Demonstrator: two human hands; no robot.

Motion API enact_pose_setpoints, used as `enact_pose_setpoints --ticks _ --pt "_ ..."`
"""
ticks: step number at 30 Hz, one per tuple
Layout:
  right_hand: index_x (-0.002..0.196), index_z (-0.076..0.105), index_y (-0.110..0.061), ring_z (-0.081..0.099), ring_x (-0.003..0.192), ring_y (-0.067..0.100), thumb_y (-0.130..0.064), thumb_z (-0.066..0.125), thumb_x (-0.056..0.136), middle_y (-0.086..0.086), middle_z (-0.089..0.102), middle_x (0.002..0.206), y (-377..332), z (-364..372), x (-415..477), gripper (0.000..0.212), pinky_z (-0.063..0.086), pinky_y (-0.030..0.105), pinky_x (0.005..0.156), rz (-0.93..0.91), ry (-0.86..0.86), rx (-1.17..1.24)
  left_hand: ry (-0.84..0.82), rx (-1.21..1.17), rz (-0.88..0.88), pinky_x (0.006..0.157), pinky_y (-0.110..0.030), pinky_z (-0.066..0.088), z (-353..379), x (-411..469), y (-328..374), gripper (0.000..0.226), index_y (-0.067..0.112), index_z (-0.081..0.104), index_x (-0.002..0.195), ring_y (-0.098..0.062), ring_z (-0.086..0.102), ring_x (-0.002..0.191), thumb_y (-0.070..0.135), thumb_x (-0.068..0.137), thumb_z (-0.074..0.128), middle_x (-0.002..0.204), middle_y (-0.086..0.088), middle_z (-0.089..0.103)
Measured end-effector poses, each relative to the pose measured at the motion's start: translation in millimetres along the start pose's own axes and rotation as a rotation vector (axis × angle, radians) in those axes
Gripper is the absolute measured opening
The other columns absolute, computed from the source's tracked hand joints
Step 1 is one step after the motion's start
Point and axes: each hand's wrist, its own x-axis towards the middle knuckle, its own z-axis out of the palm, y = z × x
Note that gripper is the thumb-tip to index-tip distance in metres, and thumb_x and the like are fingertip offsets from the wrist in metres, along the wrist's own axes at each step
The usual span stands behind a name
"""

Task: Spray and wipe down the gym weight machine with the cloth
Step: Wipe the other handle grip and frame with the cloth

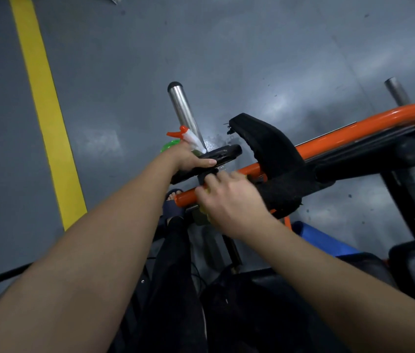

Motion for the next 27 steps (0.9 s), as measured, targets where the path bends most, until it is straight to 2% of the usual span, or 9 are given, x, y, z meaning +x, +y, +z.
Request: enact_pose_setpoints --ticks 2,4,8,10,12,16,21,24,27 --pt "0.12 0.061 -0.017 0.059 0.101 0.033 -0.026 0.064 0.09 0.012 0.06 0.114 -23.3 25.5 5.1 0.032 0.045 0.042 0.083 -0.231 -0.141 -0.034 -0.004 -0.04 0.008 0.121 -0.043 0.032 -0.9 0.3 -3.1 0.105 0.009 0.032 0.158 -0.029 0.036 0.147 0.059 0.079 0.08 0.163 -0.01 0.035" --pt "0.134 0.053 -0.016 0.051 0.12 0.033 -0.023 0.053 0.1 0.012 0.052 0.133 -40.7 59.9 7.5 0.035 0.042 0.044 0.097 -0.374 -0.315 -0.103 0.008 -0.07 0.02 0.12 -0.039 0.033 2.2 1.8 -6.7 0.106 0.009 0.03 0.158 -0.027 0.037 0.147 0.057 0.079 0.081 0.163 -0.009 0.035" --pt "0.141 0.048 -0.013 0.043 0.129 0.032 -0.02 0.054 0.1 0.014 0.043 0.147 -57.0 113.7 11.1 0.042 0.034 0.045 0.107 -0.399 -0.408 -0.142 0.042 -0.075 0.059 0.106 -0.027 0.036 8.4 6.3 -11.3 0.095 0.01 0.034 0.157 -0.026 0.042 0.143 0.052 0.084 0.078 0.159 -0.008 0.042" --pt "0.143 0.049 -0.014 0.042 0.134 0.032 -0.019 0.052 0.101 0.013 0.042 0.152 -65.5 133.7 19.8 0.042 0.032 0.045 0.11 -0.428 -0.428 -0.156 0.052 -0.087 0.078 0.106 -0.027 0.037 6.5 8.4 -13.4 0.098 0.01 0.032 0.157 -0.025 0.043 0.143 0.052 0.083 0.08 0.158 -0.007 0.042" --pt "0.139 0.054 -0.015 0.044 0.135 0.03 -0.017 0.052 0.101 0.011 0.048 0.148 -72.8 145.6 34.4 0.037 0.033 0.043 0.11 -0.443 -0.494 -0.101 0.048 -0.072 0.086 0.108 -0.028 0.037 4.4 11.3 -13.6 0.099 0.01 0.03 0.158 -0.026 0.043 0.143 0.052 0.083 0.079 0.159 -0.007 0.042" --pt "0.119 0.069 -0.03 0.055 0.127 0.02 -0.03 0.072 0.089 -0.002 0.063 0.129 -76.8 142.7 61.6 0.03 0.042 0.037 0.105 -0.398 -0.553 0.001 0.039 -0.086 0.093 0.11 -0.029 0.036 3.2 10.8 -12.9 0.099 0.009 0.028 0.159 -0.025 0.043 0.143 0.052 0.085 0.078 0.159 -0.007 0.042" --pt "0.131 0.061 -0.026 0.045 0.13 0.025 -0.027 0.063 0.095 0.002 0.055 0.141 -62.5 109.7 60.5 0.036 0.038 0.038 0.103 -0.321 -0.673 -0.046 0.032 -0.096 0.098 0.11 -0.03 0.037 2.5 4.2 -13.0 0.1 0.01 0.03 0.158 -0.026 0.044 0.142 0.053 0.082 0.08 0.158 -0.007 0.043" --pt "0.137 0.058 -0.026 0.044 0.13 0.025 -0.033 0.061 0.096 0.001 0.054 0.143 -38.5 63.0 54.3 0.042 0.04 0.039 0.098 -0.241 -0.651 0.006 0.046 -0.093 0.101 0.111 -0.03 0.036 0.7 1.3 -12.0 0.096 0.011 0.039 0.155 -0.025 0.044 0.142 0.055 0.08 0.081 0.158 -0.006 0.044" --pt "0.126 0.063 -0.027 0.052 0.119 0.024 -0.032 0.067 0.09 -0.001 0.06 0.128 -16.1 11.4 28.8 0.037 0.042 0.036 0.083 -0.218 -0.519 0.097 0.079 -0.115 0.084 0.111 -0.031 0.038 4.0 1.6 -10.2 0.093 0.011 0.047 0.149 -0.026 0.048 0.138 0.053 0.076 0.085 0.152 -0.006 0.05"
